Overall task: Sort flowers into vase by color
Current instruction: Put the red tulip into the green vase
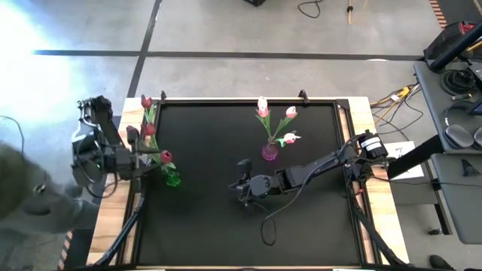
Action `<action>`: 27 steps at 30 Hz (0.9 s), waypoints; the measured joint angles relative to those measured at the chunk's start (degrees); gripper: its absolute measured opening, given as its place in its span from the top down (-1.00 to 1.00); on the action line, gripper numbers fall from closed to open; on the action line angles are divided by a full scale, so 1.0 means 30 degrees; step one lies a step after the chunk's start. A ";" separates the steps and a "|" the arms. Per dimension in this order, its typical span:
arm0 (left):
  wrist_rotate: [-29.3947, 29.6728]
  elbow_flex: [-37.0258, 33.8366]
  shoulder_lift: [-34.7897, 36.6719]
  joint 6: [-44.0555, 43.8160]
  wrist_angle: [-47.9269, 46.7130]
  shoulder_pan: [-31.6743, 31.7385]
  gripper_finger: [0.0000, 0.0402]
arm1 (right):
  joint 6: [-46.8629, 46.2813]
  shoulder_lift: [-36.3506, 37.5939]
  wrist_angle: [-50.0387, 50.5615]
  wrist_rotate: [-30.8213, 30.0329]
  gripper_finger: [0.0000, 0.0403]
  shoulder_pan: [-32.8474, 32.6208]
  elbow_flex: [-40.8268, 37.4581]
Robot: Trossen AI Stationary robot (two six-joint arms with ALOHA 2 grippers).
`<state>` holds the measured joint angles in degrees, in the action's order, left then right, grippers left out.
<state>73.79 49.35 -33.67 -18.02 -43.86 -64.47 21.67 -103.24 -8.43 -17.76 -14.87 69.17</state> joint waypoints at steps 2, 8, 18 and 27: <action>-0.0316 0.0967 0.0097 0.0160 -0.0621 0.0000 0.24 | 0.0000 0.0000 -0.0005 0.0000 0.95 0.0007 0.0000; -0.0935 0.1512 0.0323 0.0011 -0.1398 0.0000 0.31 | 0.0000 0.0000 -0.0003 0.0058 0.95 0.0007 0.0000; -0.0282 -0.2073 0.1016 -0.3137 -0.1432 0.0005 0.15 | -0.0047 0.0007 0.0017 0.0076 0.95 0.0015 -0.0060; -0.1139 -0.3043 0.1880 -0.4252 -0.1413 0.0004 -0.23 | -0.0192 0.0015 0.0009 0.0087 0.95 0.0015 -0.0132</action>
<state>70.37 40.22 -28.03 -30.78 -48.10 -64.45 21.09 -103.20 -8.40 -17.50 -14.83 68.77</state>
